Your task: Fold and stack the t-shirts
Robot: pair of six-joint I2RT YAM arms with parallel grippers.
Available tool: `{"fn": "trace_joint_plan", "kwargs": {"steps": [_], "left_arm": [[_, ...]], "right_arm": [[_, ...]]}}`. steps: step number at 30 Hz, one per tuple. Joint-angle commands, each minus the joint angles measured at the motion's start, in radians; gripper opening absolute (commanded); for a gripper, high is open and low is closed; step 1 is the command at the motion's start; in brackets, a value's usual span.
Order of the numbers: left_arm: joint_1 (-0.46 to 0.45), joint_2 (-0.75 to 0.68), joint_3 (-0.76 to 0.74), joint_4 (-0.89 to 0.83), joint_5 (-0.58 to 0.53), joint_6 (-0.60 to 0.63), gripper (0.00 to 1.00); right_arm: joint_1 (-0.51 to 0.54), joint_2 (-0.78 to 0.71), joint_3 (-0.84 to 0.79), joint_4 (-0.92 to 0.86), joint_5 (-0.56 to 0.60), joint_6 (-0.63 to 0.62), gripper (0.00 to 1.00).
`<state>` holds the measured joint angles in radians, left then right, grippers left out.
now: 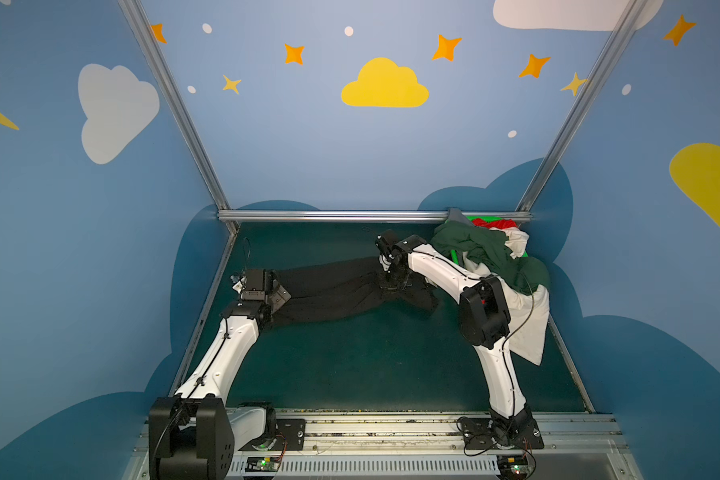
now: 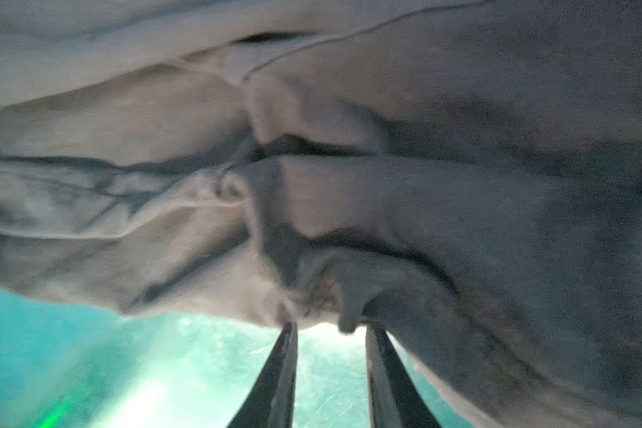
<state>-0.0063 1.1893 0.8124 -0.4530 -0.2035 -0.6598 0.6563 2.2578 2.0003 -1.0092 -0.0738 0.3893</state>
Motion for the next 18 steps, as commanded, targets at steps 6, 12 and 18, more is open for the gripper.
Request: {"fn": "trace_joint_plan", "kwargs": {"steps": [6,12,18], "left_arm": [[0.006,0.000,0.013,-0.028,-0.008,-0.010,1.00],[0.008,-0.010,0.009,-0.026,-0.017,-0.007,1.00],[0.007,-0.005,0.008,-0.023,-0.010,-0.009,1.00]], "right_arm": [[0.006,0.052,0.096,-0.039,-0.016,-0.004,0.29],[0.006,0.076,0.102,-0.058,0.063,-0.008,0.28],[0.008,0.042,0.050,-0.049,0.126,-0.009,0.30]]}}
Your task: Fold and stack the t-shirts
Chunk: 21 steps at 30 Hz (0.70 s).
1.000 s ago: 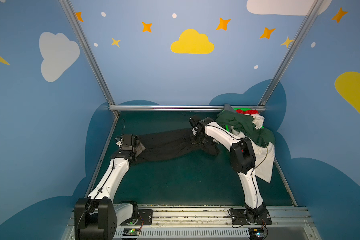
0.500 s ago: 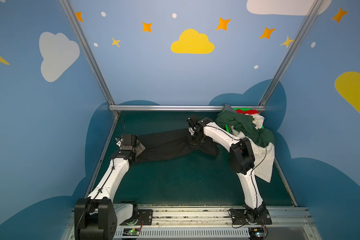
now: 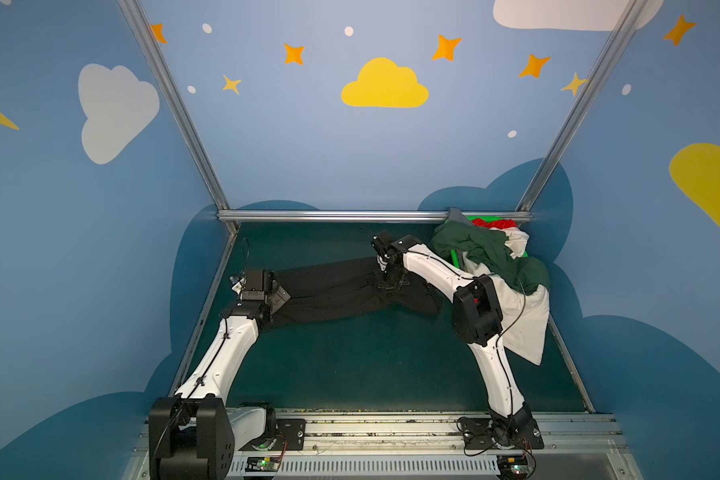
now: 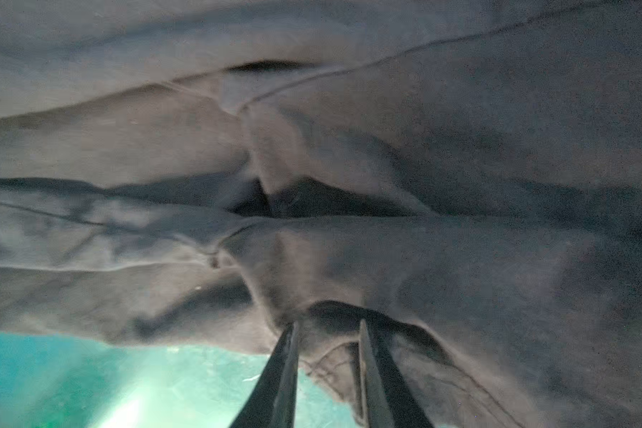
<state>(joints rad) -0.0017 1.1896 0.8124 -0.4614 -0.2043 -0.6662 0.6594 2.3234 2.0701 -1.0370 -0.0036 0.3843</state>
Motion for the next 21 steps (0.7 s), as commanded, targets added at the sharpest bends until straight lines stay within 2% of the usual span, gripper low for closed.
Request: {"fn": "trace_joint_plan", "kwargs": {"steps": [1,6,10,11,16,21], "left_arm": [[0.003,-0.003,0.009,-0.012,-0.005,-0.002,1.00],[-0.010,-0.017,0.024,0.005,0.091,0.018,1.00],[-0.085,-0.061,0.022,0.087,0.149,0.027,1.00],[-0.108,-0.056,0.029,0.100,0.162,0.025,1.00],[-0.272,0.060,0.130,0.094,0.172,0.011,1.00],[-0.425,0.223,0.217,0.145,0.192,0.008,1.00]], "right_arm": [[0.005,-0.030,-0.025,-0.023,0.073,-0.006,0.30],[-0.010,-0.058,-0.056,-0.065,0.205,-0.019,0.33],[-0.064,-0.161,-0.196,-0.024,0.215,0.000,0.56],[-0.081,-0.190,-0.236,-0.003,0.205,0.006,0.59],[-0.174,-0.299,-0.409,0.083,0.138,0.032,0.61],[-0.219,-0.295,-0.448,0.103,0.115,0.035,0.60]]}}
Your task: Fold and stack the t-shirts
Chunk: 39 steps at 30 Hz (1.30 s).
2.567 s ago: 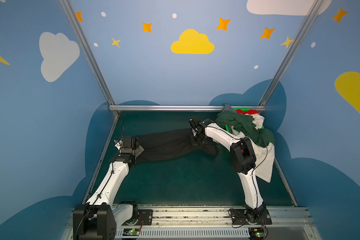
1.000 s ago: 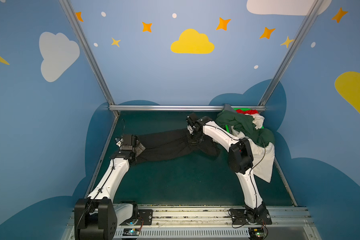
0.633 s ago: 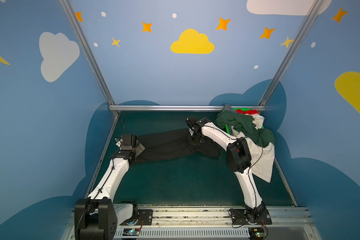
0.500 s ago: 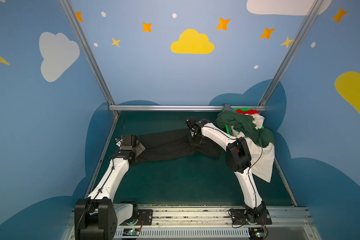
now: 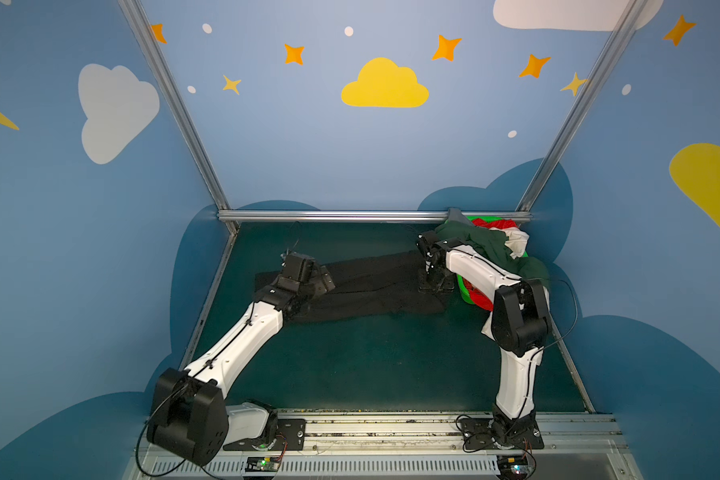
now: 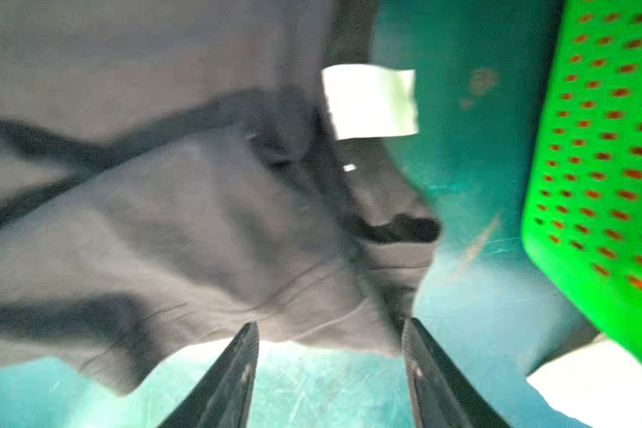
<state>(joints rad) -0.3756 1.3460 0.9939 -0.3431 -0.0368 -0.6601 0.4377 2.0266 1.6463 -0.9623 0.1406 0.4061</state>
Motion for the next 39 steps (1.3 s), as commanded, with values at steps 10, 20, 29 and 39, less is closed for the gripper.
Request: {"fn": "trace_joint_plan", "kwargs": {"steps": [10,20,29,39], "left_arm": [[-0.219,0.345,0.159,0.113,0.155,-0.010,0.99],[-0.246,0.497,0.197,0.212,0.241,-0.063,0.98],[-0.256,0.550,0.237,0.234,0.242,-0.053,0.85],[-0.266,0.600,0.303,0.211,0.295,-0.059,0.76]], "right_arm": [[-0.040,0.021,-0.025,0.087,-0.117,0.016,0.48],[-0.040,0.047,-0.023,0.109,-0.168,0.029,0.26],[-0.047,0.083,0.068,0.086,-0.174,0.032,0.00],[-0.062,0.157,0.218,0.053,-0.239,0.054,0.00]]}}
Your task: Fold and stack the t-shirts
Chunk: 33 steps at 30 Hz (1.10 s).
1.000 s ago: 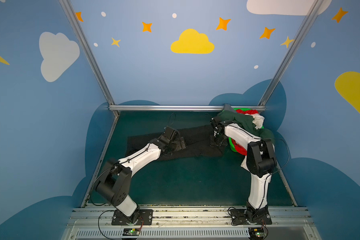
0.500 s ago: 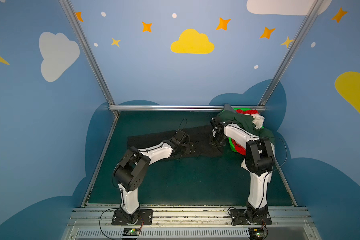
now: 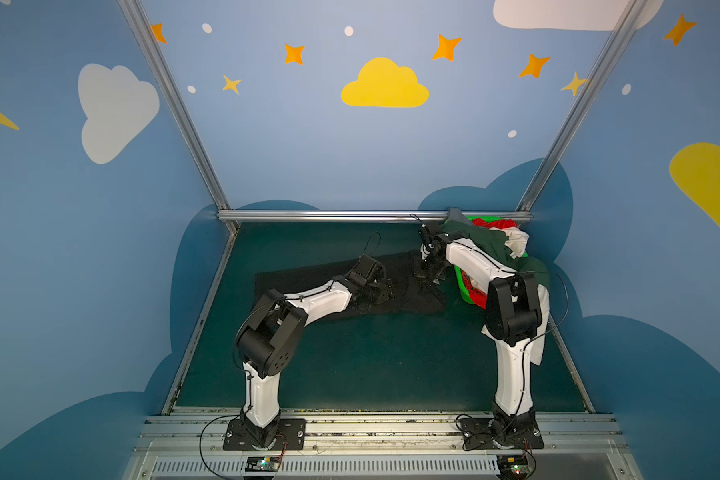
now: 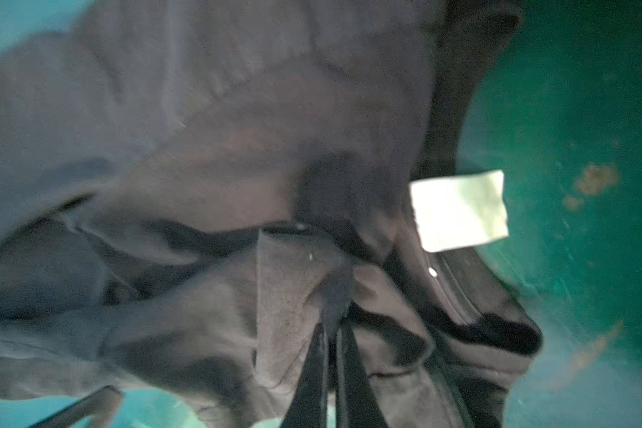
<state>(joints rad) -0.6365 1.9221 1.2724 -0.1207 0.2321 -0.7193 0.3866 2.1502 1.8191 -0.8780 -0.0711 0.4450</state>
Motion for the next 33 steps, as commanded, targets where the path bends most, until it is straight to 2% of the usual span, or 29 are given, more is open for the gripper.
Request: {"fn": "trace_joint_plan", "kwargs": {"steps": [1,14,17,29,31,33], "left_arm": [[-0.006,0.027,0.028,-0.011,0.033,-0.001,0.76],[-0.033,0.043,0.070,-0.058,0.001,0.066,0.74],[-0.037,0.061,0.087,-0.045,0.021,0.064,0.70],[-0.046,0.193,0.224,-0.039,0.054,0.045,0.67],[-0.047,0.204,0.234,-0.039,0.040,0.036,0.61],[-0.047,0.219,0.257,-0.057,0.021,0.045,0.50]], "right_arm": [[-0.013,0.045,0.058,-0.033,-0.038,0.016,0.00],[-0.028,0.214,0.286,-0.076,-0.135,0.059,0.00],[-0.032,0.225,0.296,-0.057,-0.168,0.071,0.00],[-0.065,0.245,0.304,-0.021,-0.274,0.124,0.00],[-0.070,0.244,0.307,-0.020,-0.281,0.124,0.00],[-0.073,0.245,0.309,-0.017,-0.292,0.125,0.00]]}}
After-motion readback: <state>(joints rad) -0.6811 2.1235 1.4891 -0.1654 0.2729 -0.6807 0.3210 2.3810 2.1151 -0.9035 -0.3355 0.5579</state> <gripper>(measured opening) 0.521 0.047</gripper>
